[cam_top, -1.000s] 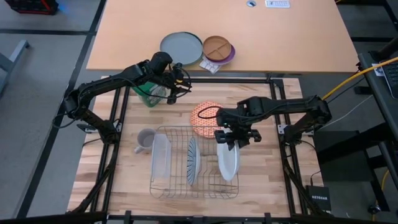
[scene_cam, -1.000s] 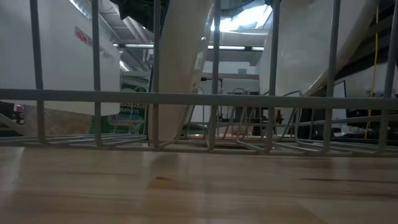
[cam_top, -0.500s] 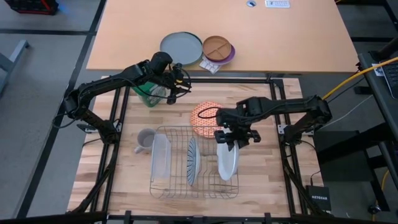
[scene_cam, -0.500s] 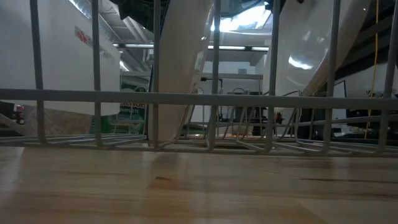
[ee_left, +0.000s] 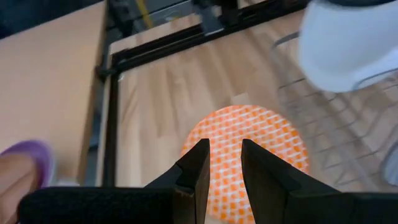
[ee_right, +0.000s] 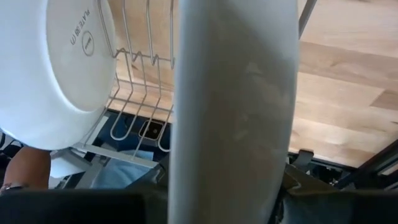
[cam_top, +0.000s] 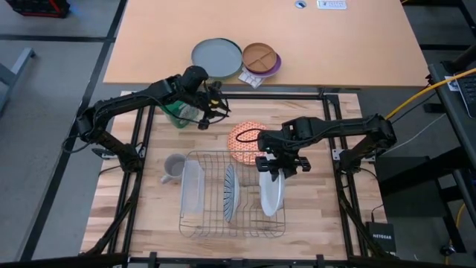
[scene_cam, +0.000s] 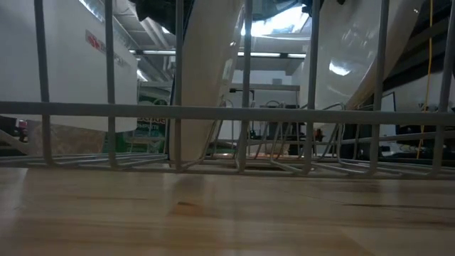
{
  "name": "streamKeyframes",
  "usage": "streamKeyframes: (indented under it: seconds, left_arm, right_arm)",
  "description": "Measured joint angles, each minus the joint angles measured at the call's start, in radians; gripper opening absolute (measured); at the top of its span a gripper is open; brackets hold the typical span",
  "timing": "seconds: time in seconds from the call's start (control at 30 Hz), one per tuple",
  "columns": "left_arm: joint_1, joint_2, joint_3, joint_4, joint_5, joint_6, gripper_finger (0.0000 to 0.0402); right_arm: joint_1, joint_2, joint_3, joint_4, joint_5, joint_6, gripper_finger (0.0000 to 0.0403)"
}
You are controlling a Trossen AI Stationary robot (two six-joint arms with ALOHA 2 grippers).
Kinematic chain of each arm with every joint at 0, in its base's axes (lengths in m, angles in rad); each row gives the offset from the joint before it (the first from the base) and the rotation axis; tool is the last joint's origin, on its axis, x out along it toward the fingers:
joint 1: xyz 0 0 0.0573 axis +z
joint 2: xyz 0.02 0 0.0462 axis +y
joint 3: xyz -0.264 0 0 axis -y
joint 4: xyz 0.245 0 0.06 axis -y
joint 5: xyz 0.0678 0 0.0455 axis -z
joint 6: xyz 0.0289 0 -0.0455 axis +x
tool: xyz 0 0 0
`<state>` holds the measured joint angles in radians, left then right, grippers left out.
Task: Sort dishes
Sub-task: Put the white plate in the dish rack
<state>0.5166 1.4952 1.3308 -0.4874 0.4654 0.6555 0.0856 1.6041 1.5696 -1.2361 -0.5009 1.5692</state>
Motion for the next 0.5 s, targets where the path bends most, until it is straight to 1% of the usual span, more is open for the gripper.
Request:
streamKeyframes:
  seconds: [0.13,0.3,0.43,0.5]
  left_arm:
    - [-0.045,0.000,0.000,0.000,0.005,0.006,0.0081]
    - [-0.085,0.000,0.000,0.000,0.005,0.033,0.0081]
    - [-0.080,-0.026,0.000,-0.024,0.004,-0.024,0.0081]
    - [-0.062,-0.063,0.000,-0.074,0.004,-0.045,0.0081]
  right_arm:
    - [0.000,0.000,0.000,0.001,-0.004,-0.001,0.0118]
    - [0.000,0.000,0.000,0.002,0.019,-0.001,0.0118]
    - [0.000,0.000,0.000,0.002,0.021,-0.001,0.0118]
    - [0.000,0.000,0.000,0.002,0.022,-0.002,0.0118]
